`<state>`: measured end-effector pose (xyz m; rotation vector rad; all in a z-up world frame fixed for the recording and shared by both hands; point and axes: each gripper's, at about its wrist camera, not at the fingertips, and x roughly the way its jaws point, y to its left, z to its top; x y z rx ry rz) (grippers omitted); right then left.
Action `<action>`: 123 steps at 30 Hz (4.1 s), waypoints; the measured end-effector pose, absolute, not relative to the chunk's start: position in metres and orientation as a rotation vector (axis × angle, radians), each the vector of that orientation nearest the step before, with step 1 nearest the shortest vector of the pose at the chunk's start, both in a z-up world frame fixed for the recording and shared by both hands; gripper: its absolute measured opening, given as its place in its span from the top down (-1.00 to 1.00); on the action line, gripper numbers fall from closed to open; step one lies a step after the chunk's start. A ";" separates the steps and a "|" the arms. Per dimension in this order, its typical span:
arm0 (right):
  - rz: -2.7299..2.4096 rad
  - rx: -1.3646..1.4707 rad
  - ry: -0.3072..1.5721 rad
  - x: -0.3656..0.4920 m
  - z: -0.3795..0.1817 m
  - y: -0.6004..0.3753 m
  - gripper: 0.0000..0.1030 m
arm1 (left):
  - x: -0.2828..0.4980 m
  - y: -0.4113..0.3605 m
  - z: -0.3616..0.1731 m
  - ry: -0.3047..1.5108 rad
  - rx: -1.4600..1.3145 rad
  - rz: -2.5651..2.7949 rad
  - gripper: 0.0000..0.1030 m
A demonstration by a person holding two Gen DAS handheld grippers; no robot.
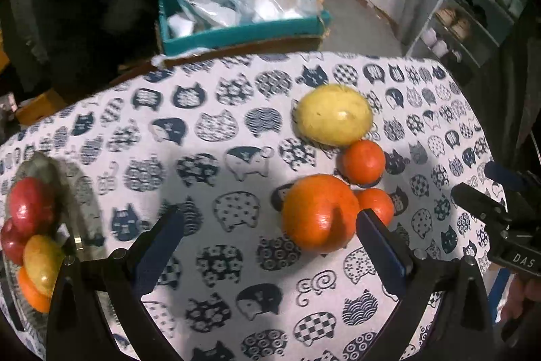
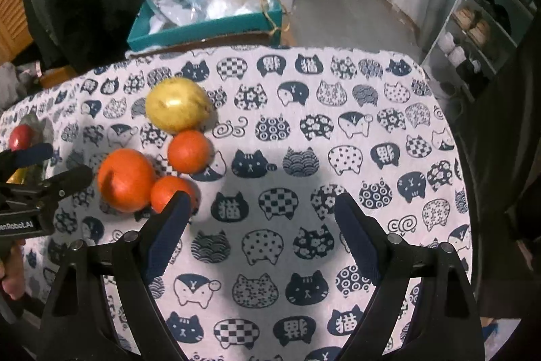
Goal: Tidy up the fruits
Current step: 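Move both open tools back toward the remaining oranges and yellow fruit, then close the left tool on the large orange while the right tool grasps a tangerine, then lift the orange and tangerine and carry both toward the glass bowl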
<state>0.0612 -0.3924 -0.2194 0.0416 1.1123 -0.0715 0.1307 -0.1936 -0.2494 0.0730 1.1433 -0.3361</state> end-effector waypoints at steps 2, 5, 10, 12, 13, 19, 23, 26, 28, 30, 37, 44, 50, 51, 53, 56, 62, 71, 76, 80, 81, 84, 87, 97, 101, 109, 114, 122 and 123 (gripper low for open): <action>-0.070 0.041 1.123 0.061 -0.223 -0.393 -0.69 | 0.132 -0.201 -0.256 1.158 0.078 -0.348 -0.98; -0.072 0.044 1.131 0.061 -0.226 -0.395 -0.69 | 0.135 -0.209 -0.267 1.180 0.074 -0.370 -0.98; -0.067 0.077 1.139 0.064 -0.229 -0.398 -0.69 | 0.140 -0.218 -0.283 1.221 0.034 -0.388 -0.98; -0.064 0.082 1.141 0.065 -0.229 -0.397 -0.69 | 0.141 -0.219 -0.286 1.228 0.009 -0.400 -0.98; -0.061 0.080 1.143 0.065 -0.230 -0.397 -0.69 | 0.142 -0.219 -0.288 1.233 0.006 -0.401 -0.98; -0.033 0.084 1.174 0.068 -0.238 -0.394 -0.69 | 0.146 -0.222 -0.296 1.268 -0.002 -0.441 -0.61; -0.038 0.070 1.183 0.068 -0.243 -0.392 -0.69 | 0.147 -0.219 -0.297 1.274 -0.072 -0.493 -0.30; -0.032 0.079 1.191 0.068 -0.247 -0.392 -0.69 | 0.144 -0.219 -0.294 1.266 -0.044 -0.475 -0.29; -0.018 0.088 1.193 0.069 -0.249 -0.390 -0.69 | 0.140 -0.215 -0.291 1.248 -0.010 -0.444 -0.29; 0.010 0.102 1.189 0.070 -0.250 -0.386 -0.69 | 0.139 -0.207 -0.289 1.243 0.008 -0.418 -0.28; 0.109 0.096 1.206 0.081 -0.262 -0.357 -0.69 | 0.141 -0.174 -0.286 1.231 -0.009 -0.342 -0.28; 0.123 0.052 1.245 0.093 -0.282 -0.332 -0.67 | 0.138 -0.158 -0.284 1.223 -0.008 -0.323 -0.28; 0.135 0.059 1.264 0.098 -0.292 -0.324 -0.41 | 0.134 -0.153 -0.283 1.228 -0.015 -0.321 -0.28; 0.137 0.057 1.268 0.099 -0.294 -0.323 -0.32 | 0.134 -0.152 -0.283 1.229 -0.016 -0.320 -0.28; 0.137 0.053 1.273 0.099 -0.296 -0.322 -0.11 | 0.134 -0.151 -0.283 1.230 -0.016 -0.319 -0.28; 0.150 0.069 1.268 0.099 -0.297 -0.320 0.15 | 0.132 -0.150 -0.281 1.227 -0.021 -0.318 -0.28; 0.134 0.050 1.245 0.093 -0.289 -0.319 0.16 | 0.129 -0.145 -0.269 1.204 -0.032 -0.319 -0.28; 0.128 0.033 1.163 0.083 -0.254 -0.319 0.17 | 0.118 -0.133 -0.242 1.150 -0.033 -0.307 -0.28; 0.126 -0.023 1.095 0.075 -0.223 -0.309 0.17 | 0.110 -0.121 -0.220 1.113 -0.058 -0.299 -0.28; 0.146 -0.037 1.045 0.069 -0.198 -0.302 0.17 | 0.103 -0.114 -0.201 1.080 -0.068 -0.305 -0.28; 0.153 -0.040 1.032 0.067 -0.191 -0.300 0.17 | 0.100 -0.112 -0.195 1.069 -0.071 -0.304 -0.28; 0.170 -0.052 0.996 0.061 -0.174 -0.292 0.17 | 0.094 -0.107 -0.182 1.042 -0.074 -0.303 -0.28; 0.183 -0.064 0.969 0.057 -0.159 -0.283 0.17 | 0.086 -0.100 -0.167 1.009 -0.073 -0.298 -0.28; 0.240 -0.066 0.892 0.044 -0.117 -0.263 0.17 | 0.063 -0.072 -0.126 0.909 -0.069 -0.270 -0.28; 0.263 -0.068 0.870 0.041 -0.106 -0.255 0.17 | 0.055 -0.061 -0.114 0.874 -0.065 -0.253 -0.28; 0.307 -0.074 0.839 0.040 -0.088 -0.234 0.17 | 0.042 -0.038 -0.097 0.827 -0.073 -0.219 -0.28; 0.333 -0.078 0.823 0.043 -0.079 -0.219 0.17 | 0.037 -0.024 -0.091 0.810 -0.082 -0.201 -0.28; 0.377 -0.085 0.826 0.053 -0.076 -0.190 0.17 | 0.034 0.000 -0.094 0.813 -0.107 -0.158 -0.28; 0.384 -0.087 0.828 0.055 -0.077 -0.186 0.17 | 0.034 0.004 -0.095 0.815 -0.111 -0.151 -0.28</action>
